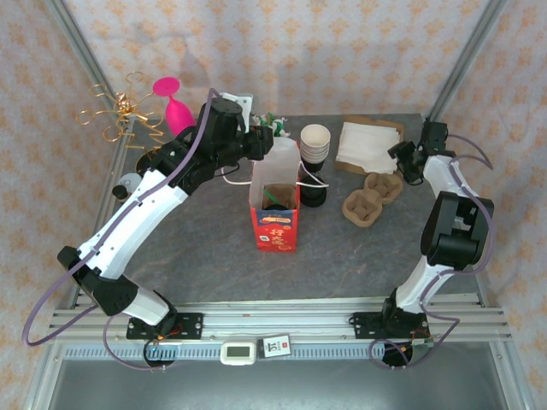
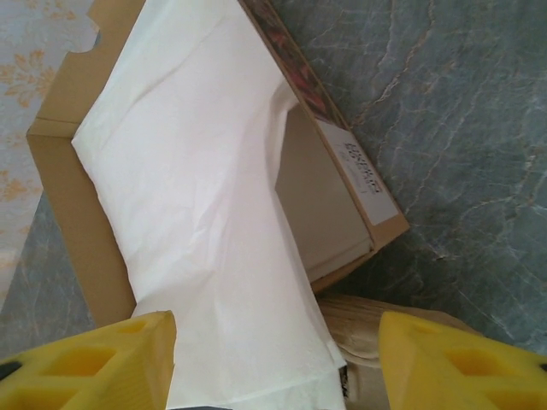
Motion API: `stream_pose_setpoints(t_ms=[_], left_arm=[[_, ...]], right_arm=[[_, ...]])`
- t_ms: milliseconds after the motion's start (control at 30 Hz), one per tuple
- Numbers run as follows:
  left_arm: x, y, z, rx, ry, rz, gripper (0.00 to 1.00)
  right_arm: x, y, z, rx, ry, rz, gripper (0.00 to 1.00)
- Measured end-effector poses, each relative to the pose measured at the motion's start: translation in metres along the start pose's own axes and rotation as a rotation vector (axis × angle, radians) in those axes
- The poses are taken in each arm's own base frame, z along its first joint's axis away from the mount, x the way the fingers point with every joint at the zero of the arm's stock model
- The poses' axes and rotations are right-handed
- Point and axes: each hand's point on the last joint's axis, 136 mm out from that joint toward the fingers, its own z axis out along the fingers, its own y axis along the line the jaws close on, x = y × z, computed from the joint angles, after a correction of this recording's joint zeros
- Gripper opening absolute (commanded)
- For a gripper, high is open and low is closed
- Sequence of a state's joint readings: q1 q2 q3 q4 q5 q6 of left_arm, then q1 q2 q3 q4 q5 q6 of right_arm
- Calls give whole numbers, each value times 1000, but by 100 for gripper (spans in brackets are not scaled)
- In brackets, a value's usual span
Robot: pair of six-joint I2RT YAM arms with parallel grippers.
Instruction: Pack the takeout coffee
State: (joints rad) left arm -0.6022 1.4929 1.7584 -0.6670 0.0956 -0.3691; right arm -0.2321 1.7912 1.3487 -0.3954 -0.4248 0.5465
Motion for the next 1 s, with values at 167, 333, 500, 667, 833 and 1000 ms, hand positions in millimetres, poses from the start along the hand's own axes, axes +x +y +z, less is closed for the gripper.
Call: stream_pose_setpoints(t_ms=[167, 333, 500, 667, 833, 1000], left_arm=[[-1, 0, 0, 1, -3, 0, 35], [-1, 0, 0, 1, -3, -1, 35], [-1, 0, 0, 1, -3, -3, 35], [-1, 0, 0, 1, -3, -8, 35], [-1, 0, 0, -1, -4, -8, 35], [-1, 0, 0, -2, -5, -8, 35]], right_arm=[[4, -2, 13, 0, 32, 6, 60], [4, -1, 15, -4, 42, 7, 57], [2, 6, 13, -27, 43, 2, 55], [-3, 14, 9, -48, 34, -3, 51], [-2, 15, 9, -53, 41, -10, 49], [1, 18, 9, -69, 58, -10, 41]])
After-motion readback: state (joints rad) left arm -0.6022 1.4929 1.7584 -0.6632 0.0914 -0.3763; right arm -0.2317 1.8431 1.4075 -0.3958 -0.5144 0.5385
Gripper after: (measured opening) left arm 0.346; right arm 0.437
